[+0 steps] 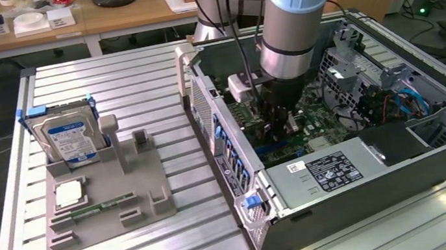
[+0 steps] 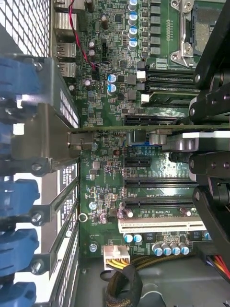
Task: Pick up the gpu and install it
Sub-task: 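Insert the gpu into the slot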
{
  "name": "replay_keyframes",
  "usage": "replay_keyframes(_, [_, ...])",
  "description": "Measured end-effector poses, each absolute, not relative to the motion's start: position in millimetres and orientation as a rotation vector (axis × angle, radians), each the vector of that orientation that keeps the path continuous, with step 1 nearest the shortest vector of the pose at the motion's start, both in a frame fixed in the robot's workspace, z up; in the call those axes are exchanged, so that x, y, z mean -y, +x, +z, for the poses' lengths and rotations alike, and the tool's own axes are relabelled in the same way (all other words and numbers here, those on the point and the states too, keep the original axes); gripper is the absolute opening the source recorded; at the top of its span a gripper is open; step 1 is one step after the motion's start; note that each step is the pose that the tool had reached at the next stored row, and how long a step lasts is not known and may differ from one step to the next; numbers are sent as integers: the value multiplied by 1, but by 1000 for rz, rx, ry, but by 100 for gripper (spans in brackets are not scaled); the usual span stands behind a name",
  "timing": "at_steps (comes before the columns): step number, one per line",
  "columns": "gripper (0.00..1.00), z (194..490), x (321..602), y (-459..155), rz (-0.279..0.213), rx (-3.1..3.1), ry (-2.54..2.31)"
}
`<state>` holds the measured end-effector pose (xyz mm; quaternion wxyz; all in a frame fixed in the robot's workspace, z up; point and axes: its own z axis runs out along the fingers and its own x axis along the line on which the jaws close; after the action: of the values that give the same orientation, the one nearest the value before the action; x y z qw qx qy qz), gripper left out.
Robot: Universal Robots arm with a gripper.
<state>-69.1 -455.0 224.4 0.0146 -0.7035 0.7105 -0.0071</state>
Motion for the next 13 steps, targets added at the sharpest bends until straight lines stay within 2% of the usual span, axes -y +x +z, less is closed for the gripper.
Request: replay_keyframes(13, [29, 223, 455, -70, -22, -2211, -2190])
